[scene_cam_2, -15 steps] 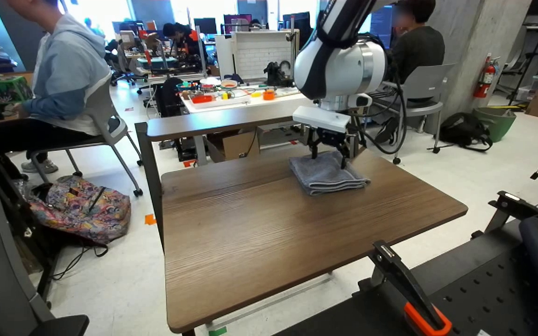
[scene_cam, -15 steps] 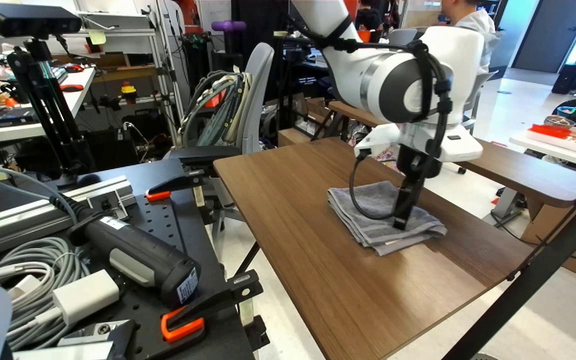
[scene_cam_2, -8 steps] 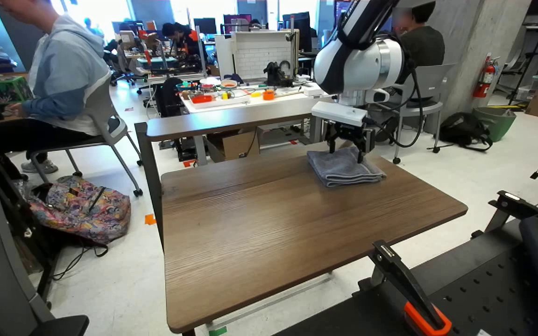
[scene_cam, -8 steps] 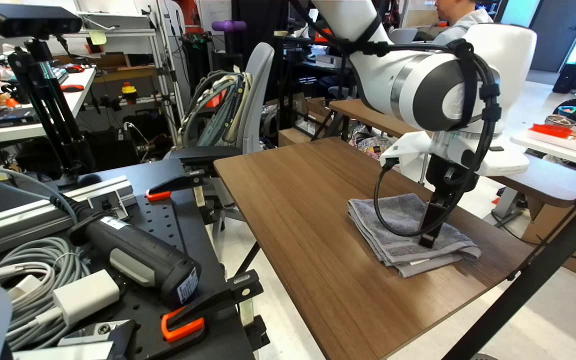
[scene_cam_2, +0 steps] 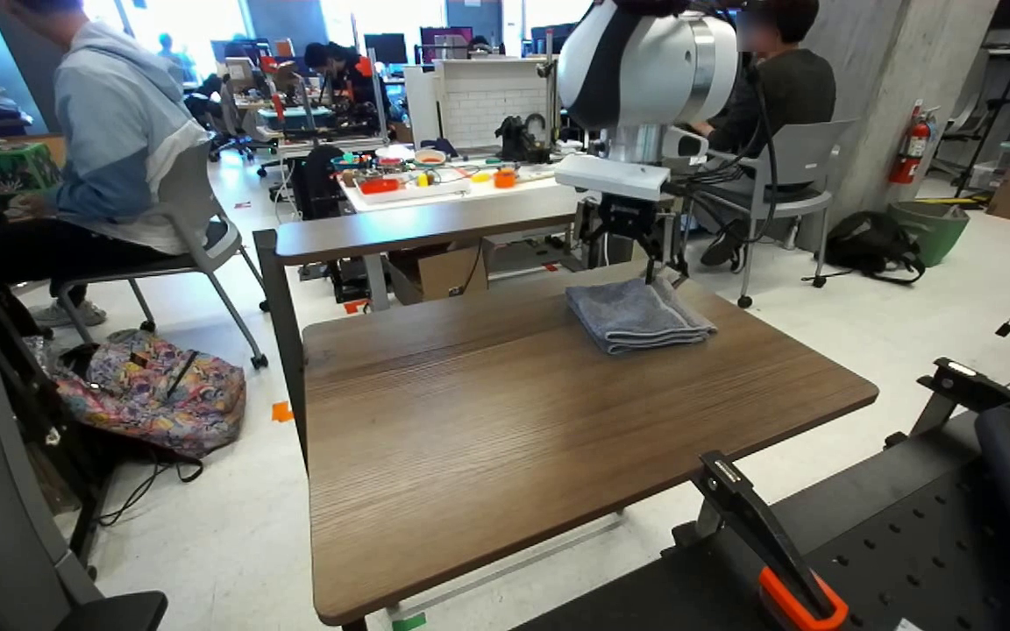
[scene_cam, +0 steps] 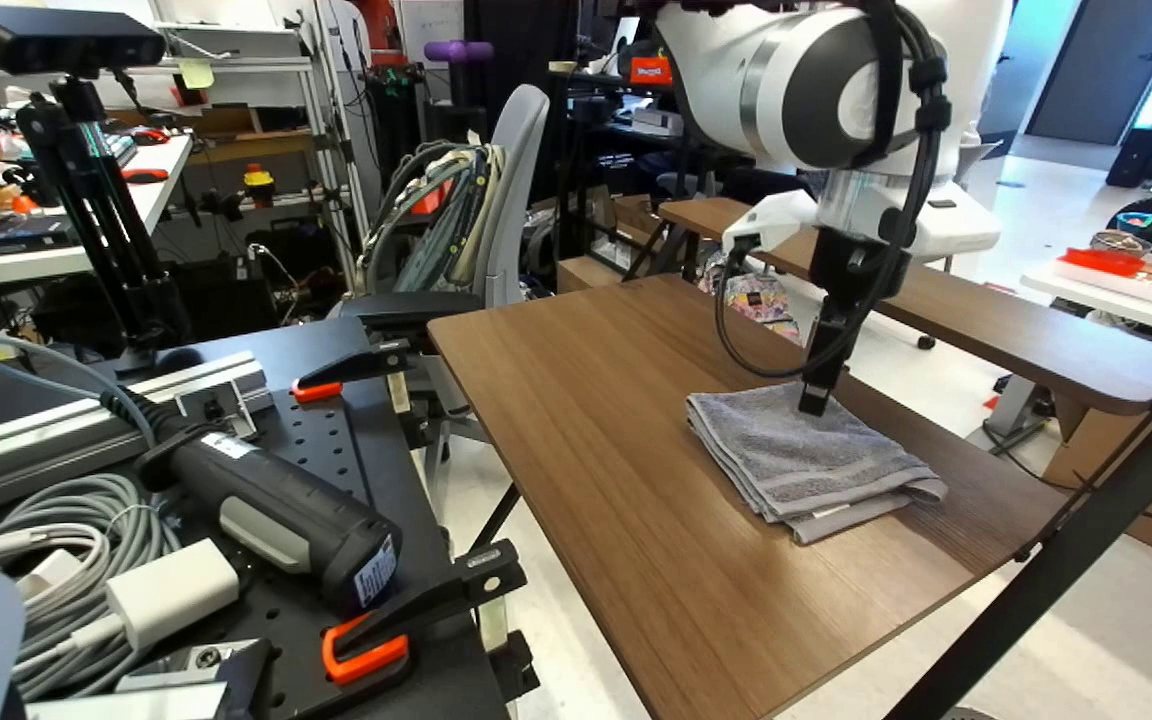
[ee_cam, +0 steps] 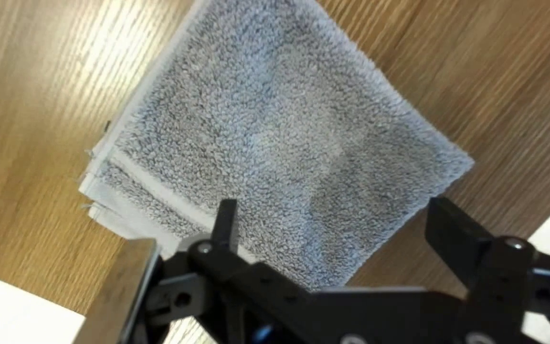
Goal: Slide the grey towel on the table to the right.
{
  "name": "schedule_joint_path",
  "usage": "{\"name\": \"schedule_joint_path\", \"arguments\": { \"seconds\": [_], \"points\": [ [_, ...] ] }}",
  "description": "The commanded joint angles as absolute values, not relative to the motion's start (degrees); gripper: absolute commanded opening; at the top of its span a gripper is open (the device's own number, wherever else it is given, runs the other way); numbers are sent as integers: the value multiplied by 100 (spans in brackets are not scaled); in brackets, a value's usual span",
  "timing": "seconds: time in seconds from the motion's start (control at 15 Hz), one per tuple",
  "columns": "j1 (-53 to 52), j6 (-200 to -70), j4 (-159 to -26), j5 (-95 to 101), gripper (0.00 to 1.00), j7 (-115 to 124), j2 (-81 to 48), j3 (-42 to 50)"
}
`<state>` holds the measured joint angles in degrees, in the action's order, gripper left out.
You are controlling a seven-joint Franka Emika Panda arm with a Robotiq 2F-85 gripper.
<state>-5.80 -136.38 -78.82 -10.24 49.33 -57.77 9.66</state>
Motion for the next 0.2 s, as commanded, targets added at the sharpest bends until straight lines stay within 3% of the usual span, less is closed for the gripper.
{"name": "schedule_joint_path", "arguments": {
  "seconds": [0.0,0.13],
  "points": [
    [-555,-13625,-8101,-905,100,4852,-5555,892],
    [-566,-13625,-8259,-899,100,4827,-5378,887]
  ]
}}
